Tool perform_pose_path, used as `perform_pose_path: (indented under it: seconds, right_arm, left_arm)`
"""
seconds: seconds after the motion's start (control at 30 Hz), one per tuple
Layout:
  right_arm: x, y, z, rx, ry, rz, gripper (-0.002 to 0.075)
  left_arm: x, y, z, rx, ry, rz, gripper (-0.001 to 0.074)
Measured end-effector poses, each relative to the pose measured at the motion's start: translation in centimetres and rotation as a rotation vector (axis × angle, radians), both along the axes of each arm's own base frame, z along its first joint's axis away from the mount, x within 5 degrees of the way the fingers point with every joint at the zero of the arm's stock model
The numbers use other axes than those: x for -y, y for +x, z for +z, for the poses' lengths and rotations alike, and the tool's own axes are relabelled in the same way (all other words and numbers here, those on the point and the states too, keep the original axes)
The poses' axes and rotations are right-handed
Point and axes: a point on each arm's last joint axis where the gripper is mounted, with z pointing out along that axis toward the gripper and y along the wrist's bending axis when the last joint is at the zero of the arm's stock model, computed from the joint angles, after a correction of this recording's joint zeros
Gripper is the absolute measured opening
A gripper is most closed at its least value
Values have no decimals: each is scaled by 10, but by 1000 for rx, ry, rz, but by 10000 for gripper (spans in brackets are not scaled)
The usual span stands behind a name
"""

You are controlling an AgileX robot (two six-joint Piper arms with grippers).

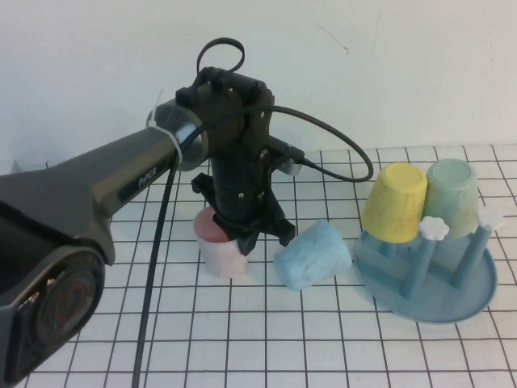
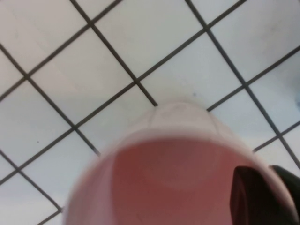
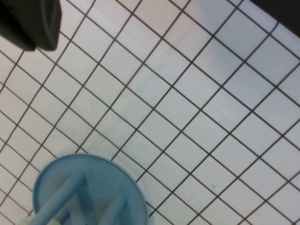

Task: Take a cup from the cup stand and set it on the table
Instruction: Place the cup on the table

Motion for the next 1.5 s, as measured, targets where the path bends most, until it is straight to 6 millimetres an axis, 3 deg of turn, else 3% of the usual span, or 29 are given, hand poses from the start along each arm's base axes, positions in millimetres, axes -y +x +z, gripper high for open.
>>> perform_pose_path:
  seconds: [0.1, 0.23, 0.3, 0.37, 0.47, 0.57, 0.7, 0.77, 0.97, 1.07, 1.23, 1.5]
  right_arm:
    - [0, 0, 0, 1, -5, -2, 0]
    - [0, 1, 0, 15, -1, -3, 0]
    - [0, 2, 2, 37, 3, -6, 0]
    - [1, 4, 3, 61, 3, -10, 0]
    - [3, 5, 6, 109, -4, -27, 0]
    - [5, 5, 6, 170, -2, -55, 0]
    - [7, 5, -12, 261, 16, -84, 0]
    - [8, 5, -26, 289, 33, -98, 0]
    - [8, 2, -78, 220, 102, -184, 0]
    - [8, 3, -85, 209, 124, -203, 0]
    - [7, 4, -84, 216, 143, -208, 0]
    - [6, 3, -84, 212, 166, -209, -1]
  left_arm:
    - [1, 0, -3, -7, 1, -3, 113]
    - [0, 0, 1, 4, -6, -4, 322]
    - [-1, -2, 12, 27, -14, -5, 410]
    - [-5, -5, 28, 66, -18, -7, 439]
    - [-11, -11, 58, 138, -28, -10, 403]
    - [-20, -22, 92, 217, -44, -10, 286]
    - [-33, -41, 138, 315, -88, -3, 85]
    - [-41, -54, 161, 361, -119, 0, 39]
    - [-64, -101, 221, 480, -235, -11, 3]
    - [-80, -131, 241, 545, -284, -30, 1]
    - [-105, -173, 243, 648, -347, -39, 1]
    - [-130, -215, 191, 787, -432, -35, -1]
